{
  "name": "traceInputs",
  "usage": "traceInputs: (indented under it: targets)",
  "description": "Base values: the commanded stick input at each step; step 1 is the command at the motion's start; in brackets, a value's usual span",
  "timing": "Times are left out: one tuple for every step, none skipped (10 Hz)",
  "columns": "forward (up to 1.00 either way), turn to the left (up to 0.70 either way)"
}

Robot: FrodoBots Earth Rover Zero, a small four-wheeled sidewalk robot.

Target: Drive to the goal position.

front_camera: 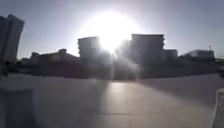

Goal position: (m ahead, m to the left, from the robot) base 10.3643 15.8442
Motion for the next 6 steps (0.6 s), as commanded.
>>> traceInputs:
  targets:
    - [1.0,0.44]
    - [1.0,0.44]
    - [1.0,0.44]
    - [1.0,0.44]
    - [1.0,0.44]
    - [1.0,0.44]
